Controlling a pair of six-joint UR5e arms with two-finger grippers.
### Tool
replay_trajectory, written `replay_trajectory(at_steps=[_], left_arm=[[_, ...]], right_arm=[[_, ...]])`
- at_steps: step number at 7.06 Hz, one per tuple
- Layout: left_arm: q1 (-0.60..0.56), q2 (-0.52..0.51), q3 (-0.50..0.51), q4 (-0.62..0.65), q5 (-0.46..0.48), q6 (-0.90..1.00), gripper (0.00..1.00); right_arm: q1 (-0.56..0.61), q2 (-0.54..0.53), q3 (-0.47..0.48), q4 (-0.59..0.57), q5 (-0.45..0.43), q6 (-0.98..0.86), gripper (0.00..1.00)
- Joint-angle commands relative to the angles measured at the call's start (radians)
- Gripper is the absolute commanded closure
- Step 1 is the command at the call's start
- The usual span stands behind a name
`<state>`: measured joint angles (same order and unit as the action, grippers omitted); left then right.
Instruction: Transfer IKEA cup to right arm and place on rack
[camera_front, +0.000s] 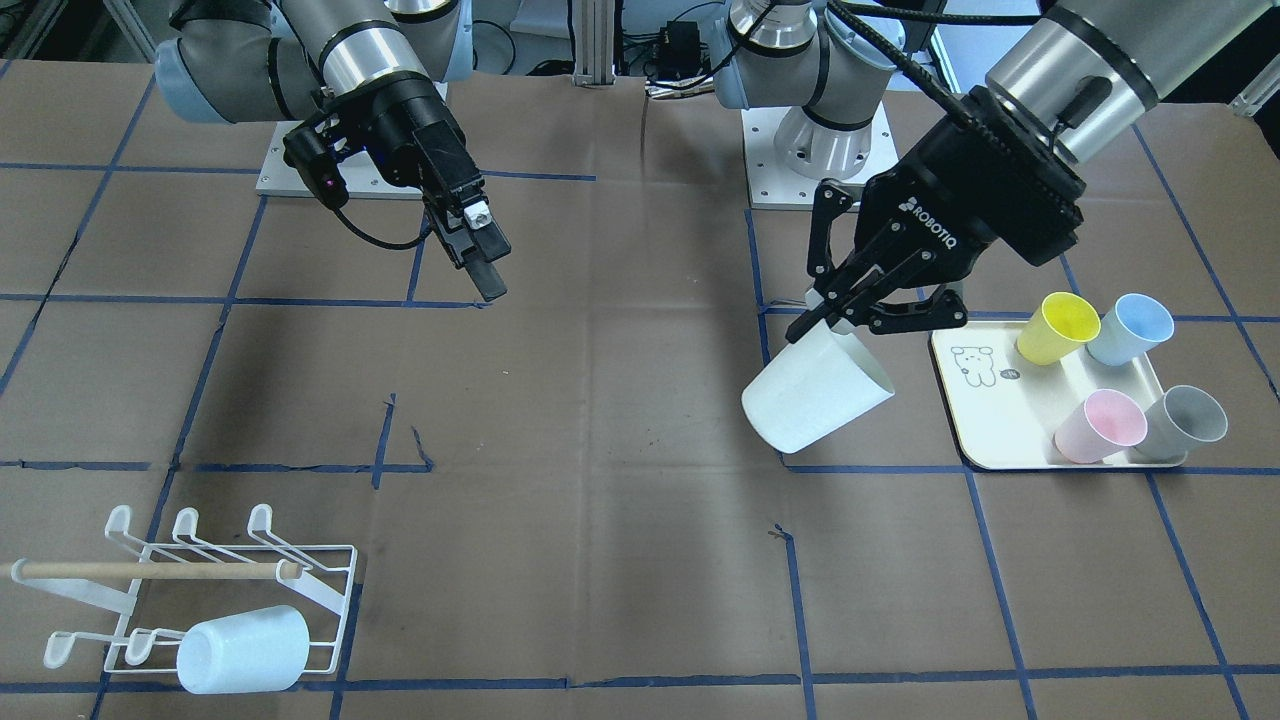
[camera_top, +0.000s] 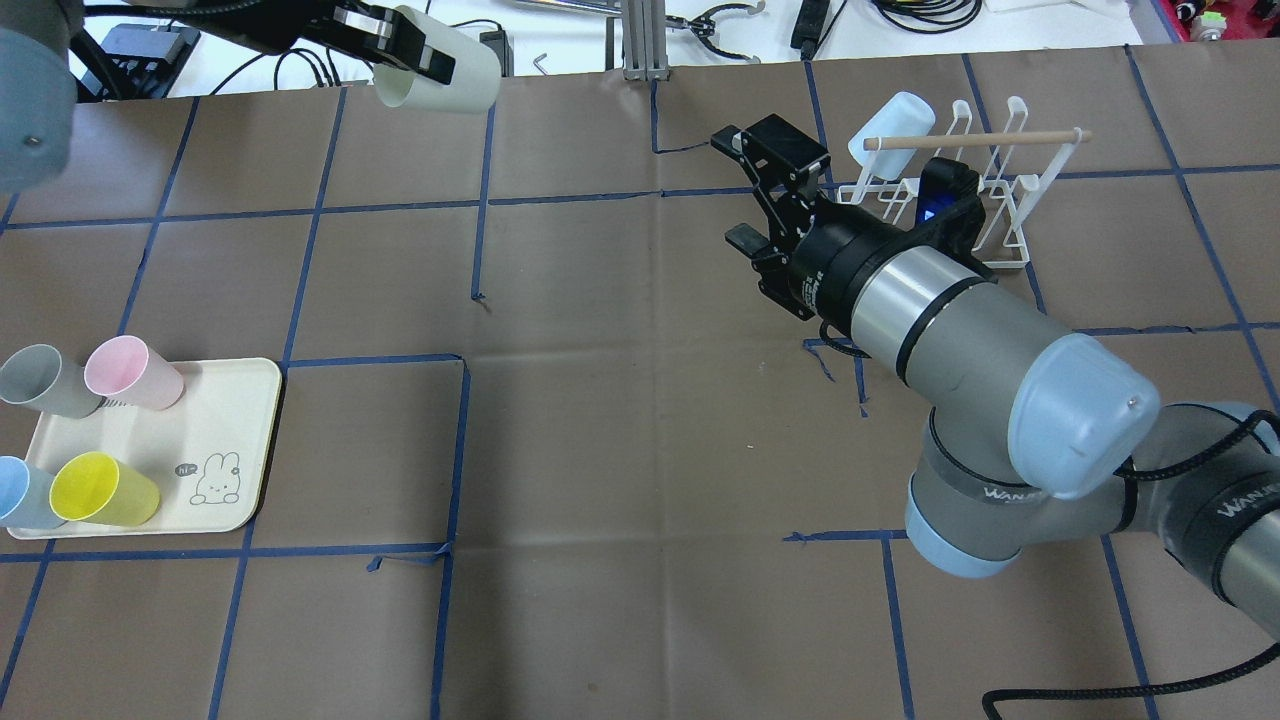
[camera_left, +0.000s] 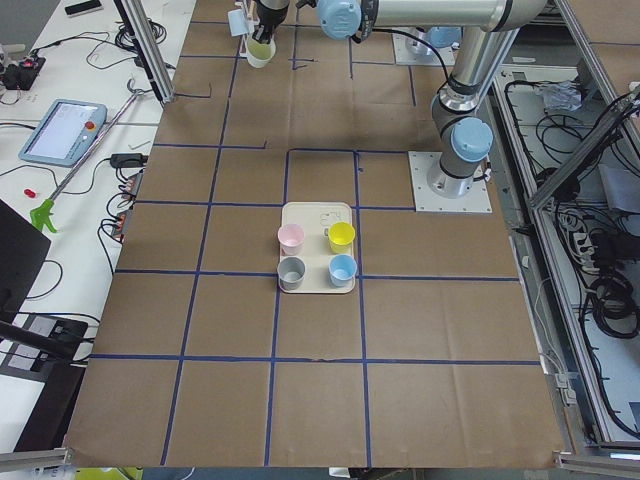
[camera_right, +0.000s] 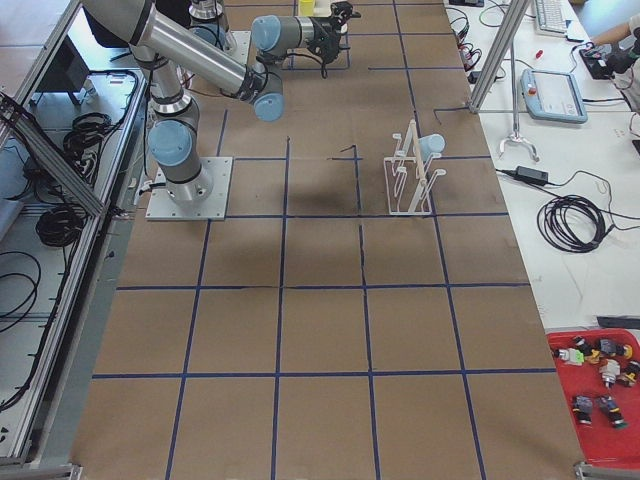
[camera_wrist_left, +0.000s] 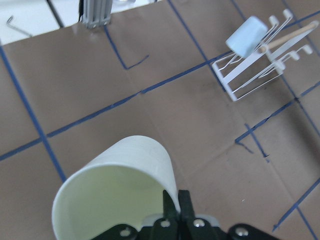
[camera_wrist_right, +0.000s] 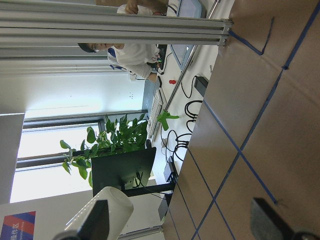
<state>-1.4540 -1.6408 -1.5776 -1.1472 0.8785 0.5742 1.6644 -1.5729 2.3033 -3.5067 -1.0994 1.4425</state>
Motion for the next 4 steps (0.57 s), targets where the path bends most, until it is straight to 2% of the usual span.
replay_trajectory(at_steps=[1, 2, 4], left_arm=[[-0.003, -0.007, -0.178, 0.356, -0.167, -0.005, 1.0], [-0.003, -0.005, -0.256, 0.483, -0.209, -0.007, 1.0], [-0.035, 0.008, -0.417, 0.716, -0.248, -0.002, 0.98]], right_arm=[[0.0, -0.002, 0.007, 0.0, -0.016, 0.01, 0.0], [0.0, -0.001, -0.002, 0.0, -0.014, 0.022, 0.0], [0.001, -0.003, -0.004, 0.005, -0.013, 0.216, 0.0]])
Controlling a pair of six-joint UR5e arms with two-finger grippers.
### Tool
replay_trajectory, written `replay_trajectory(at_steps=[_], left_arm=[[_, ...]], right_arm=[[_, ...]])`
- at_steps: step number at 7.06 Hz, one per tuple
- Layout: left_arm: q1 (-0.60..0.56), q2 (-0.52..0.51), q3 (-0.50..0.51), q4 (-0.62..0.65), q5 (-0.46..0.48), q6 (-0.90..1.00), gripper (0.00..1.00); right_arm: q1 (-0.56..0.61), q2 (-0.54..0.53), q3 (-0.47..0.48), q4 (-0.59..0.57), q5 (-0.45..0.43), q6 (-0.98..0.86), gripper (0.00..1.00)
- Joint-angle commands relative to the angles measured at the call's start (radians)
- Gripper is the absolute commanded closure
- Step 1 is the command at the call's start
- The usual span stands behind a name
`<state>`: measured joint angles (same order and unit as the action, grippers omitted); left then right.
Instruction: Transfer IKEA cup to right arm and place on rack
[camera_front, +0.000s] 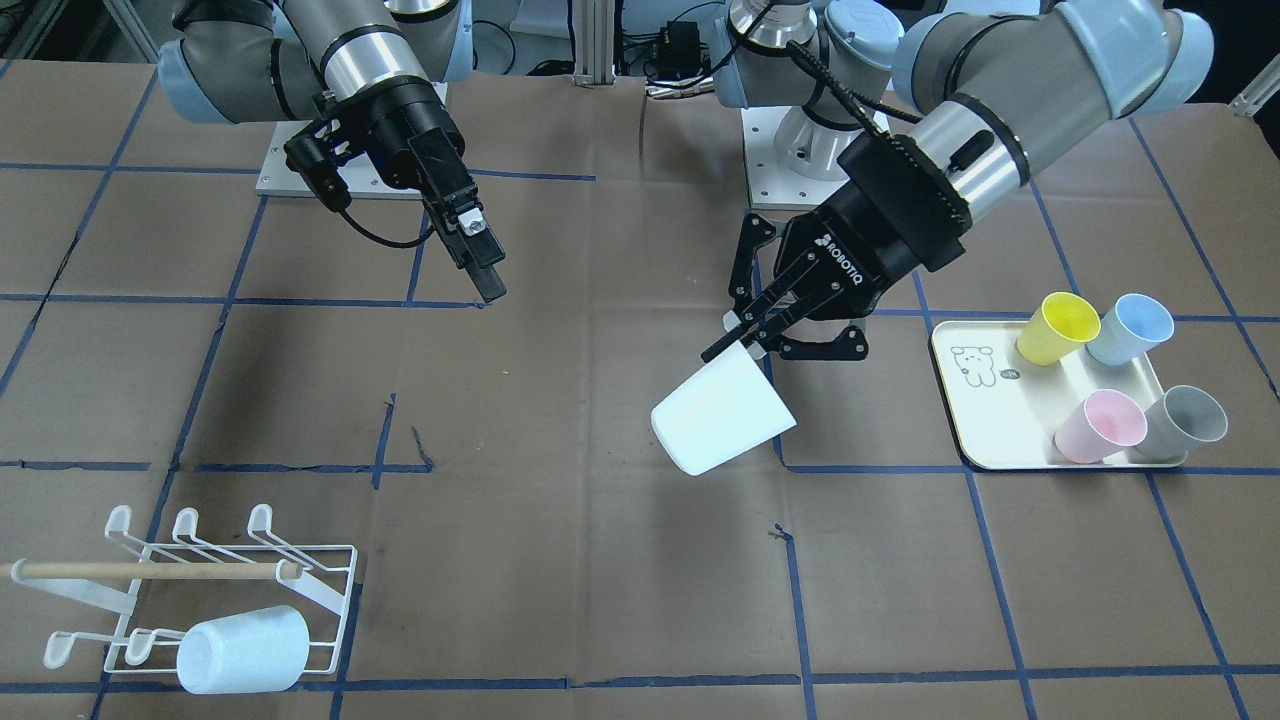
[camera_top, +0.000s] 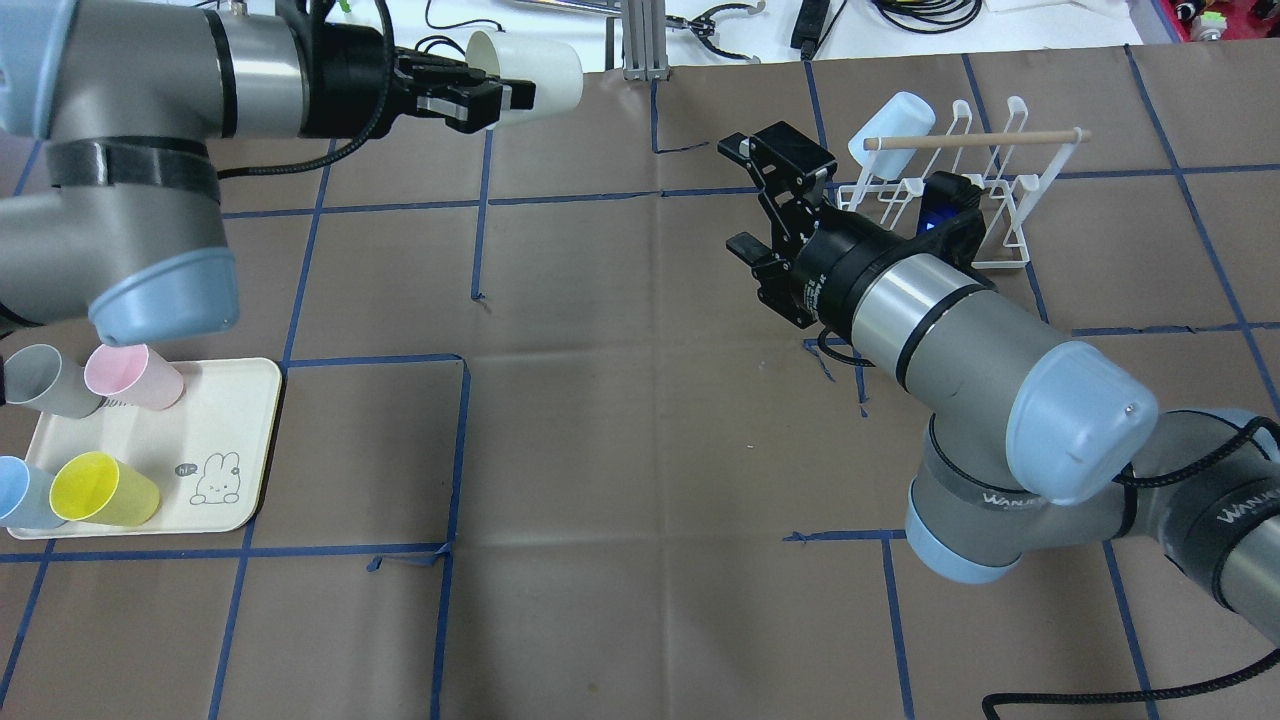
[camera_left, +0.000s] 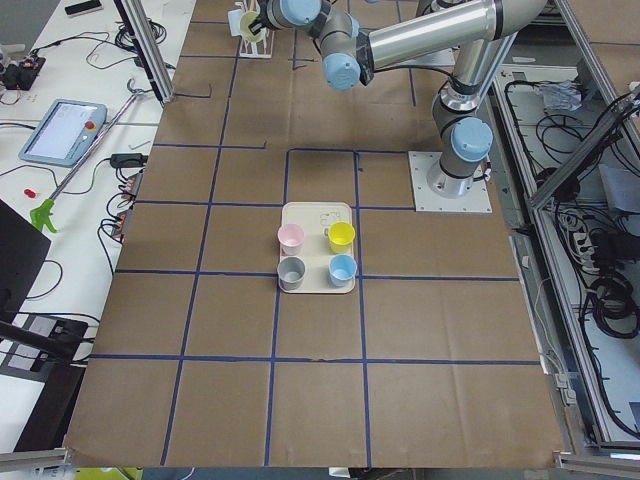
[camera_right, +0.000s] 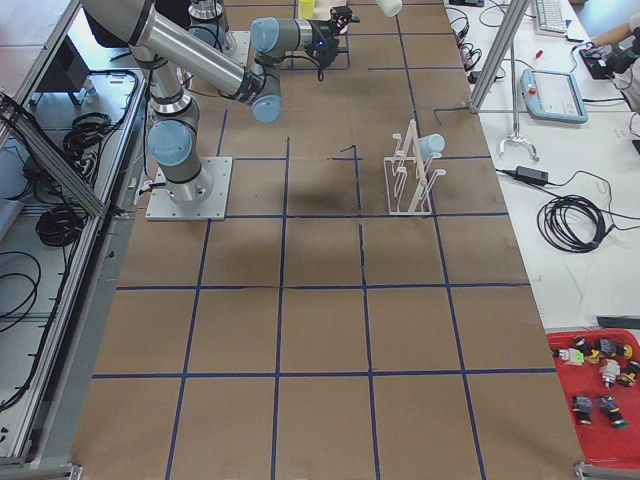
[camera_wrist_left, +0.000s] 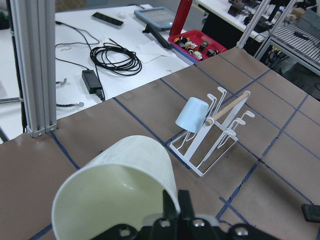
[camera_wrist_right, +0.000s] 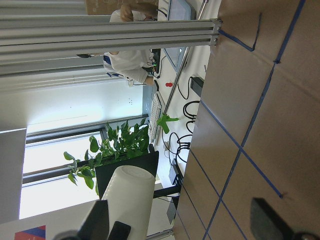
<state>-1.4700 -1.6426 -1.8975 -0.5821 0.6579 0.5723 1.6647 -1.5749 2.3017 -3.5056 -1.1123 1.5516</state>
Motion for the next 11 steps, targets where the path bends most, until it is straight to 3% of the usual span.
replay_trajectory(at_steps=[1, 2, 4, 11], left_arm=[[-0.038, 0.021, -0.182, 0.257, -0.029, 0.0, 0.97], [-0.047, 0.026, -0.271, 0.391, -0.029, -0.008, 0.97], [-0.049, 0.027, -0.351, 0.517, -0.096, -0.025, 0.96], [-0.049, 0.03, -0.354, 0.528, -0.101, -0.052, 0.94]], right_arm=[[0.001, 0.001, -0.004, 0.004, 0.005, 0.117, 0.0], [0.004, 0.013, -0.017, 0.005, 0.006, 0.117, 0.0], [0.015, 0.03, -0.045, 0.071, 0.002, 0.146, 0.0], [0.121, 0.041, -0.105, 0.252, -0.033, 0.147, 0.01]])
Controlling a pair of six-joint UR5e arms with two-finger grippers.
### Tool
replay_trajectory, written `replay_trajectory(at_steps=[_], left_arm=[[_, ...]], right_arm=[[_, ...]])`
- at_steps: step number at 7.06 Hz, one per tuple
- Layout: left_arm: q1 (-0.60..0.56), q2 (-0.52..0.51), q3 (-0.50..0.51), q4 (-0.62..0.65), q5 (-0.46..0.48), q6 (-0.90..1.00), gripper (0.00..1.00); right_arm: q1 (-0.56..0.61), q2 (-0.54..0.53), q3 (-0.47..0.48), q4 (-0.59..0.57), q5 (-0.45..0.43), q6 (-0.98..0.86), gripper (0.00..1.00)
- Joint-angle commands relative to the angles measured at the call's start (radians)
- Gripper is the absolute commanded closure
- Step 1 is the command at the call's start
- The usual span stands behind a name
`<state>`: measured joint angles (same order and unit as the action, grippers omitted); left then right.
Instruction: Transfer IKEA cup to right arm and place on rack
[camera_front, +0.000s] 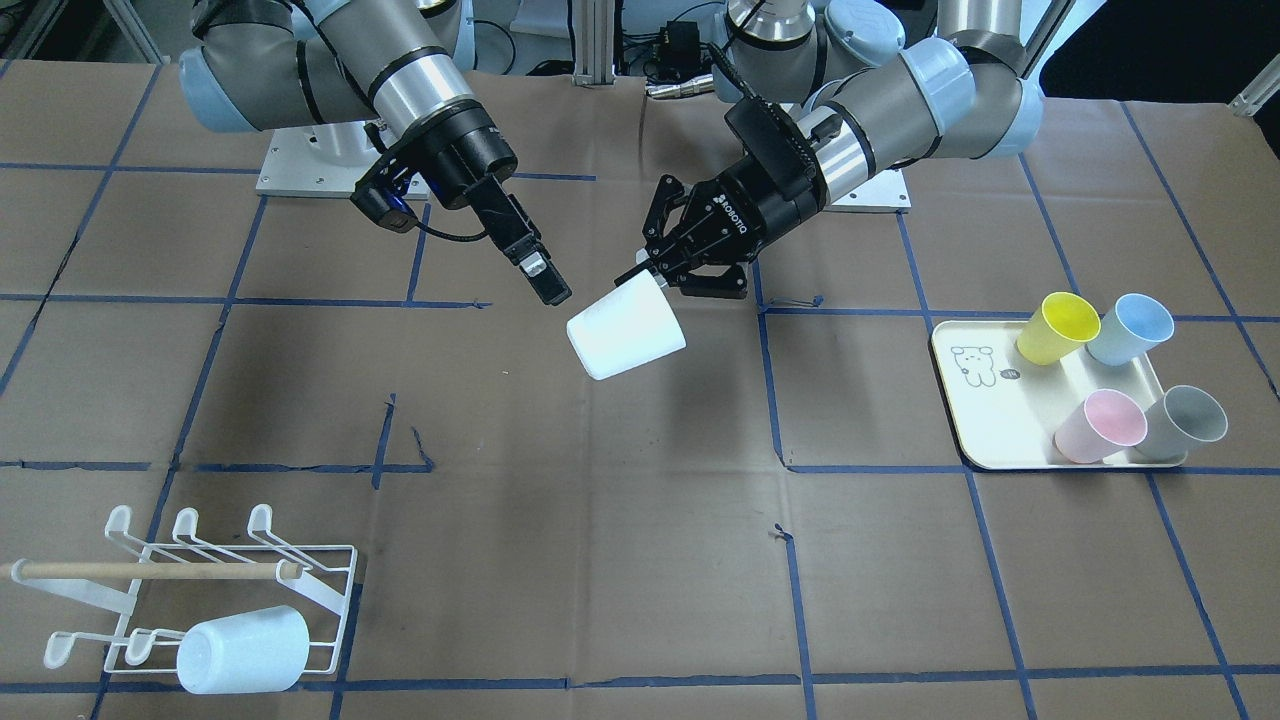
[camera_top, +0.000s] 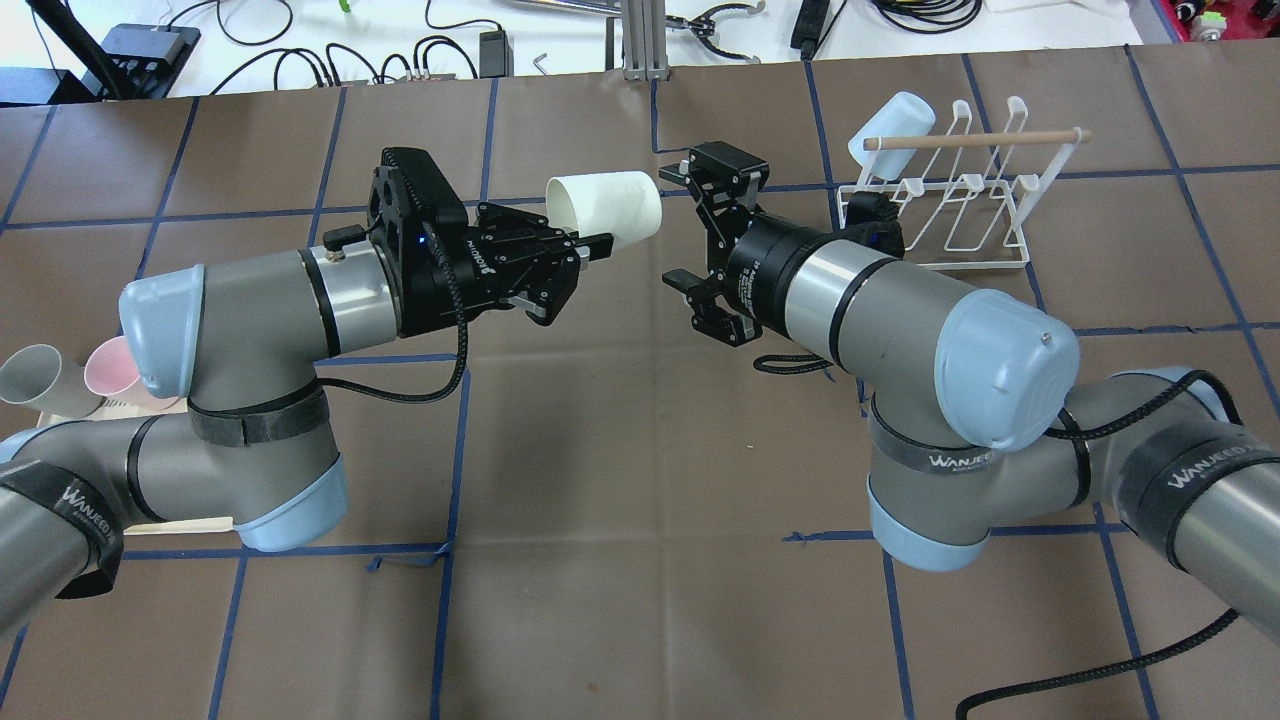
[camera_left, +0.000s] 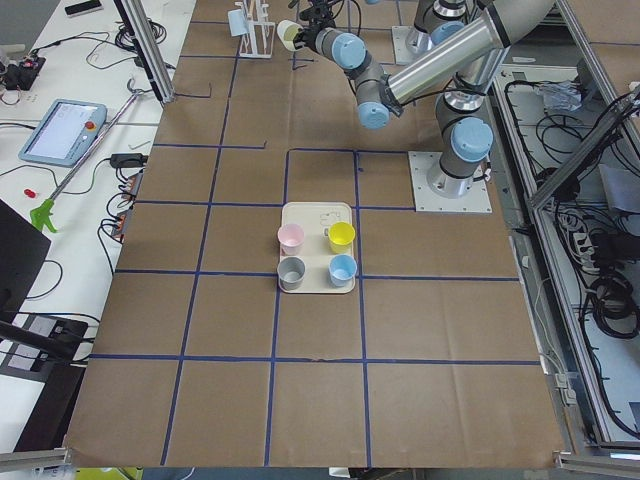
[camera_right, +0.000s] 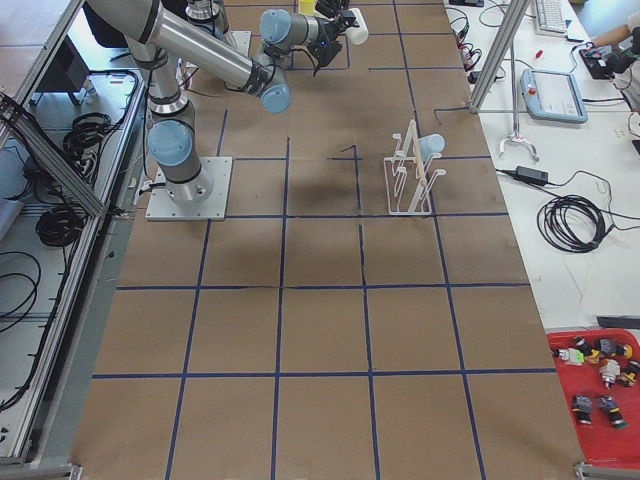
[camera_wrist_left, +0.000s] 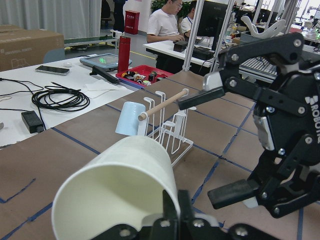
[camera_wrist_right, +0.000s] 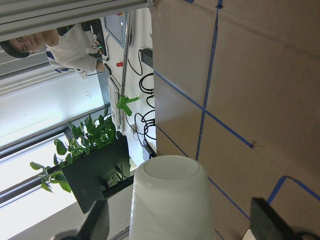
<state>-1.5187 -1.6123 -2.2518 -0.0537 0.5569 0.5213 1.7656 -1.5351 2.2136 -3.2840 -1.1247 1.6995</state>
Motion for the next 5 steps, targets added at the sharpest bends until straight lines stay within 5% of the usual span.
replay_trajectory(at_steps=[1, 5], left_arm=[[0.0, 0.0, 0.0, 0.0, 0.0, -0.001, 0.94], [-0.002, 0.002, 0.0, 0.002, 0.0, 0.0, 0.94]], right_arm=[[0.035, 0.025, -0.032, 0.032, -0.035, -0.001, 0.01], [0.063, 0.113, -0.123, 0.033, -0.038, -0.001, 0.01]])
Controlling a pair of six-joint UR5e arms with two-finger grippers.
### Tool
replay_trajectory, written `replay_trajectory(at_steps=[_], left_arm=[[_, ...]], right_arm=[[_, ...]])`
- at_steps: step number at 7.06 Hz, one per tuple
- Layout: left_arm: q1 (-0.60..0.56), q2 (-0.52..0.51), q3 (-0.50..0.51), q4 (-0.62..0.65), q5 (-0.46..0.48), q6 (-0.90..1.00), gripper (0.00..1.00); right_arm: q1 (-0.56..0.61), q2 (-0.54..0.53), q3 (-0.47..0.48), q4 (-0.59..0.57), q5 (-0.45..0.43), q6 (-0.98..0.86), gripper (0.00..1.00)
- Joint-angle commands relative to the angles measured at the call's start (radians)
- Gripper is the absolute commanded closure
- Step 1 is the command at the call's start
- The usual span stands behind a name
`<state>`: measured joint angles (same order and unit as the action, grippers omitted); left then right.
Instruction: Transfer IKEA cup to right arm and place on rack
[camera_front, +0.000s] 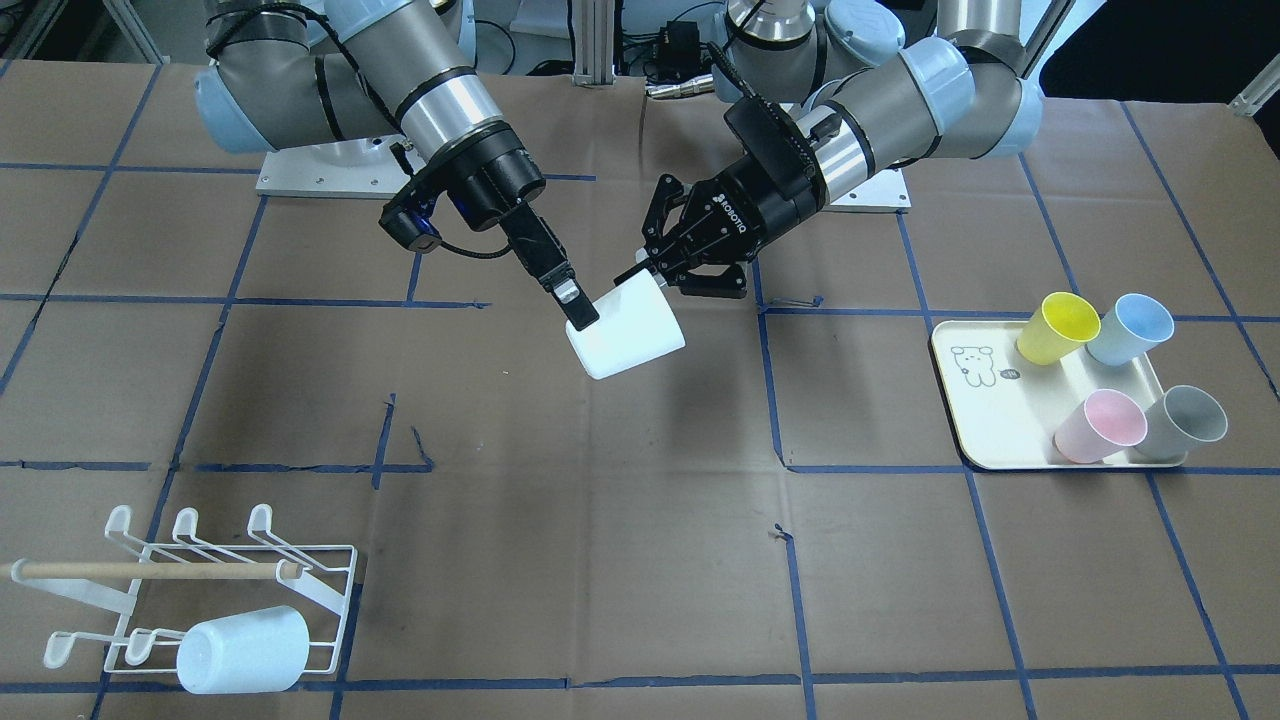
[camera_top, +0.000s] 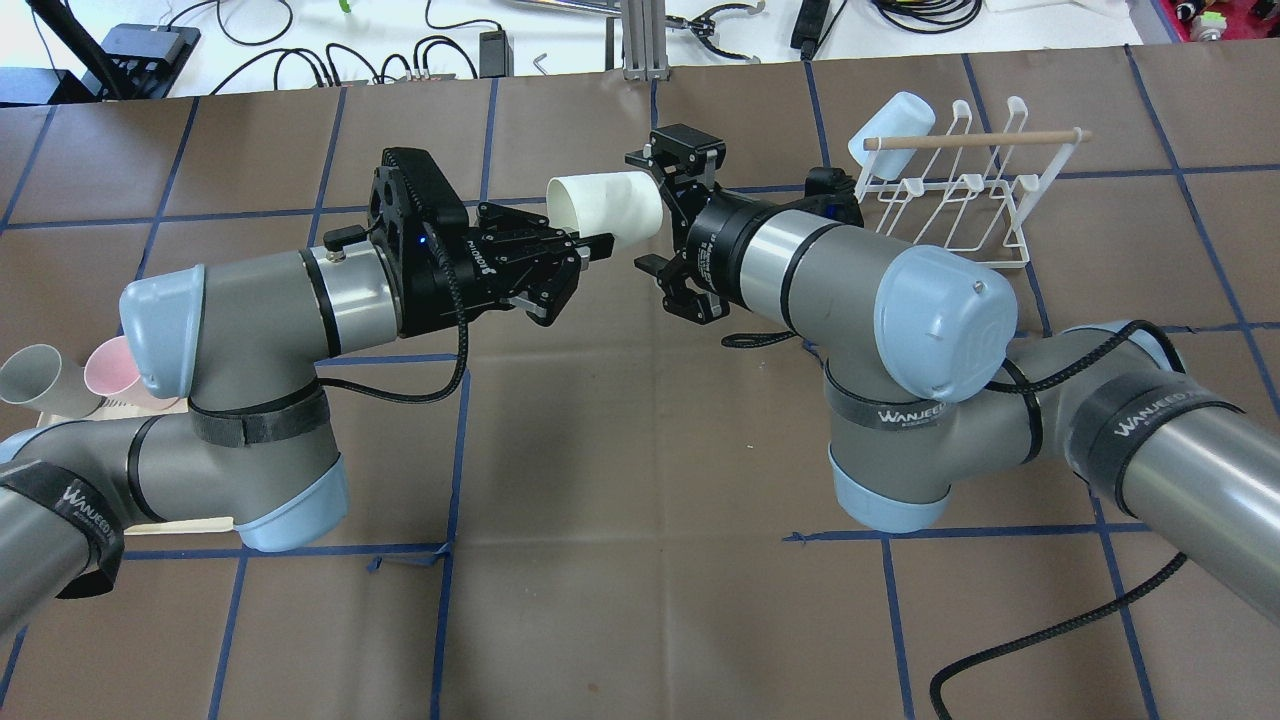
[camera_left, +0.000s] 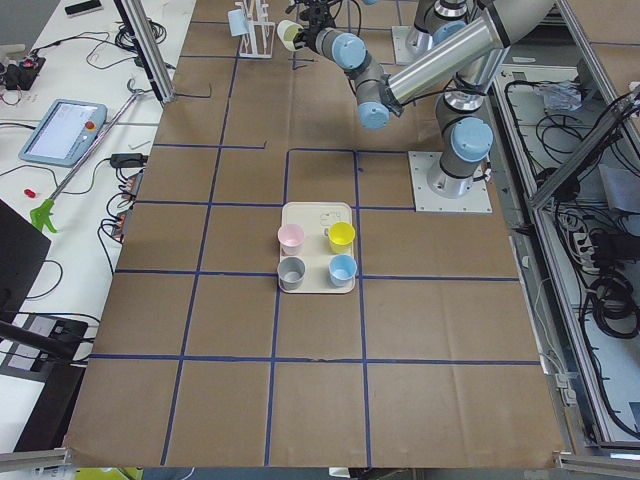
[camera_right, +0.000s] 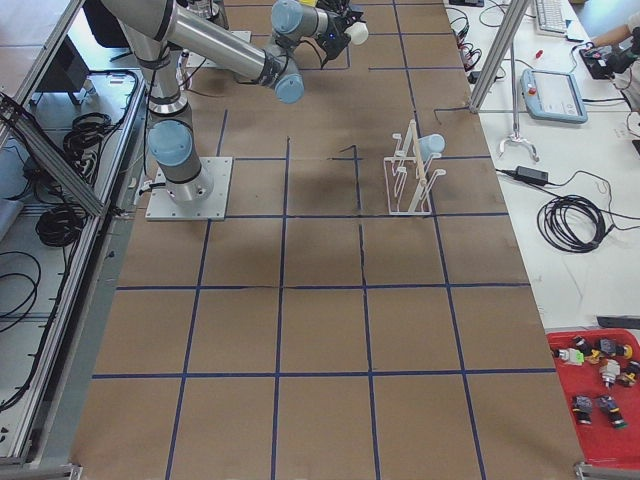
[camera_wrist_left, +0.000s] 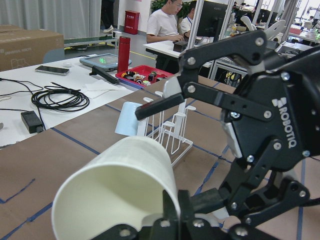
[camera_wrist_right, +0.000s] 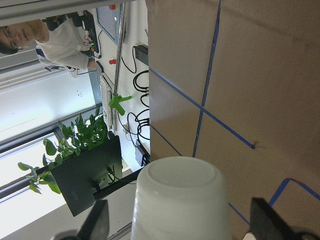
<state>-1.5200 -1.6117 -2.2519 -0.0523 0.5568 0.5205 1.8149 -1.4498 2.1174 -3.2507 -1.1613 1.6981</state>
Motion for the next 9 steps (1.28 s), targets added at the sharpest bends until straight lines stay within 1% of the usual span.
replay_trajectory(at_steps=[1, 3, 4, 5, 7, 8, 9], left_arm=[[0.0, 0.001, 0.0, 0.0, 0.0, 0.001, 0.94], [0.0, 0.001, 0.0, 0.0, 0.0, 0.0, 0.93], [0.0, 0.001, 0.0, 0.0, 0.0, 0.0, 0.93], [0.0, 0.001, 0.0, 0.0, 0.0, 0.0, 0.93], [0.0, 0.001, 0.0, 0.0, 0.0, 0.0, 0.92], [0.0, 0.001, 0.002, 0.002, 0.0, 0.0, 0.91], [0.0, 0.001, 0.003, 0.002, 0.0, 0.0, 0.88]], right_arm=[[0.015, 0.045, -0.045, 0.0, -0.001, -0.002, 0.01], [0.015, 0.062, -0.053, 0.0, 0.0, -0.003, 0.01], [0.015, 0.062, -0.053, 0.0, 0.002, -0.003, 0.06], [0.015, 0.06, -0.053, 0.0, 0.003, -0.006, 0.16], [0.015, 0.059, -0.053, -0.003, 0.005, -0.011, 0.44], [0.015, 0.059, -0.053, -0.001, 0.008, -0.011, 0.5], [0.015, 0.059, -0.053, -0.001, 0.009, -0.012, 0.55]])
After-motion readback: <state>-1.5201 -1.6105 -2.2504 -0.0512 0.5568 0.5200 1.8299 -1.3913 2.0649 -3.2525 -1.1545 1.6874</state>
